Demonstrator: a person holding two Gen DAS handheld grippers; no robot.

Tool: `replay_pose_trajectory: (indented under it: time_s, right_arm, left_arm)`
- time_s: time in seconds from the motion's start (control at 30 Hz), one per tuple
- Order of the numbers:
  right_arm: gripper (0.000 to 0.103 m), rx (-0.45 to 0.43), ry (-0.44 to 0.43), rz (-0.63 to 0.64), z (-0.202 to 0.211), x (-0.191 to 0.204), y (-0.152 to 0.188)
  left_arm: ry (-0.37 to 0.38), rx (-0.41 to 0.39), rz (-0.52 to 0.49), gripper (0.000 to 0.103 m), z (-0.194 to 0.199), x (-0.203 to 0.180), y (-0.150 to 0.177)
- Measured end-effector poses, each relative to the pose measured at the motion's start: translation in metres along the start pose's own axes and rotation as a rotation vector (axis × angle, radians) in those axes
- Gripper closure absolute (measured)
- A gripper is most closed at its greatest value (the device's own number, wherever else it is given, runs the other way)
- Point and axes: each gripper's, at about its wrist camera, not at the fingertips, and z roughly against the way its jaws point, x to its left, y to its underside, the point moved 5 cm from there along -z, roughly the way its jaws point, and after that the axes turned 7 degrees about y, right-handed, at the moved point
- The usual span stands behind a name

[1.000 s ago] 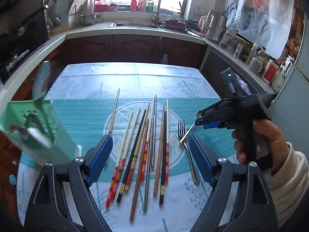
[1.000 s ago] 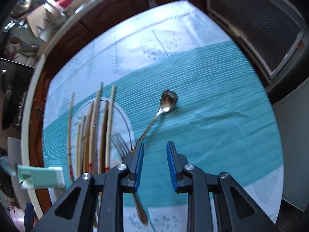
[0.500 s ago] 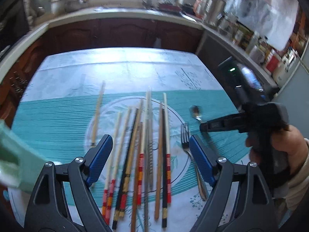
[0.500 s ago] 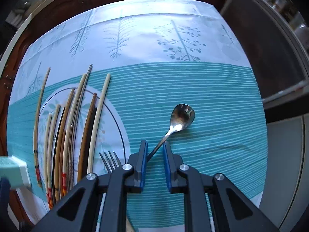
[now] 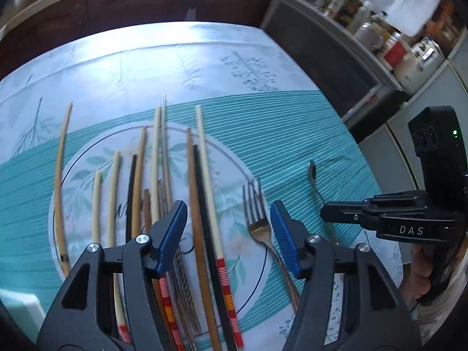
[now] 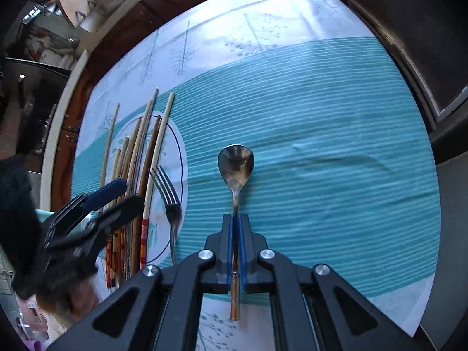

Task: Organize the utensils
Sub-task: 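Grasp the metal teaspoon with the right gripper while the left grasps the metal fork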

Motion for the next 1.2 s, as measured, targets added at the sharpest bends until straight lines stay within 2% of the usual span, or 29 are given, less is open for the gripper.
replay_pose_trajectory:
  time_s: [0.23, 0.47, 0.67, 0.73, 0.77, 0.8, 0.87, 0.93, 1.1, 1.2]
  right_arm:
    - [0.099, -0.037, -0.075, 0.035, 0.010, -0.018, 0.016]
    - [0.099, -0.064, -0.108, 0.063, 0.000, -0.002, 0.011]
    - [0.099, -0.087, -0.114, 0.078, 0.002, -0.002, 0.011]
    - [0.099, -0.088, -0.121, 0.076, 0.002, -0.003, 0.011]
    - [0.099, -0.089, -0.121, 0.076, 0.002, -0.004, 0.011]
    - [0.099, -0.089, -0.121, 0.074, 0.002, -0.005, 0.011]
    - [0.099, -0.085, -0.127, 0.075, 0.003, -0.008, 0.012]
    - [0.099, -0.082, -0.133, 0.073, 0.002, -0.008, 0.014]
    - [0.099, -0.089, -0.133, 0.075, 0.006, -0.008, 0.016]
    - [0.099, -0.105, -0.131, 0.081, 0.010, -0.005, 0.019]
  left_arm:
    - [0.043, -0.075, -0.079, 0.046, 0.007, -0.016, -0.008]
    - [0.039, -0.032, -0.125, 0.048, -0.004, -0.020, -0.005]
    - [0.066, -0.007, -0.138, 0.066, -0.022, -0.025, -0.003]
    - [0.083, 0.010, -0.128, 0.077, -0.028, -0.025, -0.003]
    - [0.084, 0.002, -0.132, 0.079, -0.028, -0.025, -0.003]
    - [0.094, 0.009, -0.132, 0.086, -0.029, -0.026, -0.003]
    - [0.108, 0.009, -0.127, 0.091, -0.030, -0.026, -0.003]
    - [0.094, -0.015, -0.135, 0.103, -0.026, -0.028, -0.004]
    - [0.024, -0.134, -0.151, 0.103, 0.012, -0.038, -0.005]
    - [-0.067, -0.243, -0.168, 0.103, 0.050, -0.046, -0.002]
